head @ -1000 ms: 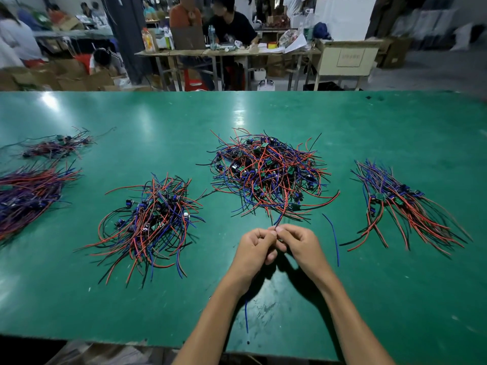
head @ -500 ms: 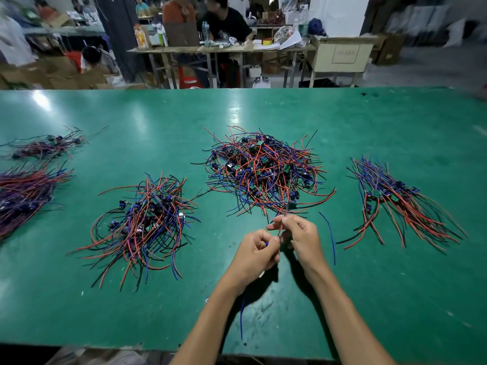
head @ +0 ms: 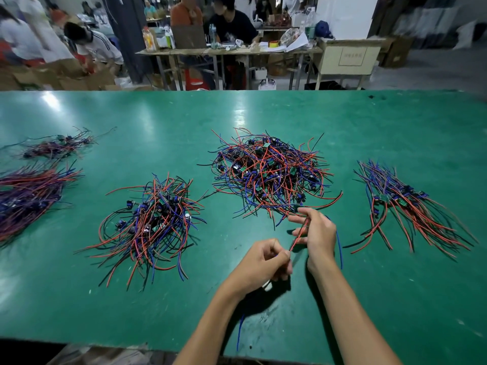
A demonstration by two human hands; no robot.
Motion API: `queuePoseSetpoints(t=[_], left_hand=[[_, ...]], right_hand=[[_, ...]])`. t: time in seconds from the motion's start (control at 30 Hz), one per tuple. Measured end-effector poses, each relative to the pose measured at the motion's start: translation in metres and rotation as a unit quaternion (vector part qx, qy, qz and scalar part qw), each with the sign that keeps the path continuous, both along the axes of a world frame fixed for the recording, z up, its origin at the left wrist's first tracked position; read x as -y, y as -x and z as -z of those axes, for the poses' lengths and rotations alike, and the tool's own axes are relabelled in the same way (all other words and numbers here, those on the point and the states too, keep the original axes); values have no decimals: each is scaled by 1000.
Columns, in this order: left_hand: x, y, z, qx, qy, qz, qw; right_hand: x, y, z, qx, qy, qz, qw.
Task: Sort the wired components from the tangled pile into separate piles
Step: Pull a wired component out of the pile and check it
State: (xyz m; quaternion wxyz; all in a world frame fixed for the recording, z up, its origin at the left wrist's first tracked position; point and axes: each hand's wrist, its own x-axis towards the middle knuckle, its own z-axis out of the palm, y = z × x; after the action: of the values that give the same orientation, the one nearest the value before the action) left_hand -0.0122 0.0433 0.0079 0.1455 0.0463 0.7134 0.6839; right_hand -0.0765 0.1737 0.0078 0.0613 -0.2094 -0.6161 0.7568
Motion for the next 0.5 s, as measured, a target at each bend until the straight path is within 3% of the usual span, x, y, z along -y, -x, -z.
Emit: queuePoseSetpoints(t=[0.07,0.13,0.2,0.27,0.37,0.5], left_hand=[[2,1,0,4,-43,-43,998],[3,3,-4,23,-116,-103,988],[4,8,-9,75,-223,-181,955],[6,19,-13,118,-262,-272,918],[6,31,-17,156,-284,-338,884],[-7,34,-16,197,-326,-336,862]], right_hand=[[0,-5,4,-33,-15,1,999],[1,-15,12,-72,-129,-19,989],[2,-22,18,-119,-246,-79,959],[4,-26,19,-169,-287,-149,931],[11,-31,16,-223,-290,-213,906],[8,-32,15,-216,-169,-204,940]])
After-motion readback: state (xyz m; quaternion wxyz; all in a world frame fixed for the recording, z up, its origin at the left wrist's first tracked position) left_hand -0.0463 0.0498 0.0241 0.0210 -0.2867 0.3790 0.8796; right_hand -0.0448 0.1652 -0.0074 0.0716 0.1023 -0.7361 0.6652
